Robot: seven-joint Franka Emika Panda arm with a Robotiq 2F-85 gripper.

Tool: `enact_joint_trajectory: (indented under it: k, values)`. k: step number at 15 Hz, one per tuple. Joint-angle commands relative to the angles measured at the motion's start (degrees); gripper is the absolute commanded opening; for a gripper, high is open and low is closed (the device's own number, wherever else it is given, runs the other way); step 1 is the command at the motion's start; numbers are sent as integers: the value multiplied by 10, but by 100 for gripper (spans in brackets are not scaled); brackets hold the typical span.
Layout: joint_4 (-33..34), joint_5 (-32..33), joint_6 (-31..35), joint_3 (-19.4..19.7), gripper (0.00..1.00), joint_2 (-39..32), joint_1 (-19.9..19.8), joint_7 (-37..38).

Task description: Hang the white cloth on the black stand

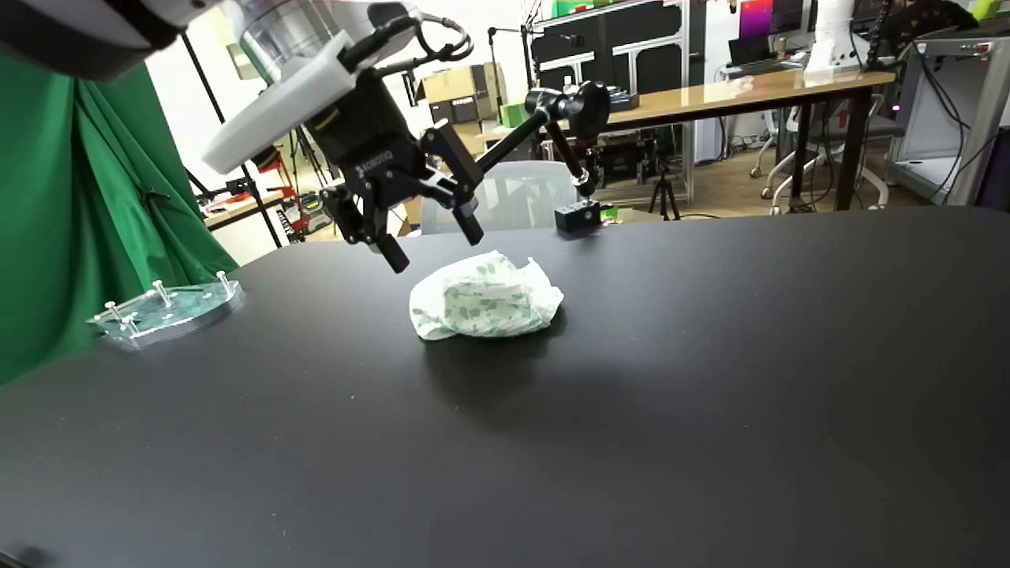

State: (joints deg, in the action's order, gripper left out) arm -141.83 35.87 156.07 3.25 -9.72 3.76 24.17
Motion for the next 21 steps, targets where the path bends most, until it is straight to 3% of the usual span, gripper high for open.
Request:
enact_joint_trajectory:
  k: [1, 6, 11, 12, 13, 21]
  values:
    - [11, 7, -9, -1, 100, -37, 23, 65]
    - [34, -7, -2, 1, 100, -78, 31, 66]
    - [71, -26, 9, 34, 100, -104, 60, 51]
    - [76, -28, 10, 37, 75, -107, 64, 50]
    - [81, -31, 11, 39, 74, -111, 66, 47]
    - [96, -53, 26, 54, 16, -125, 80, 30]
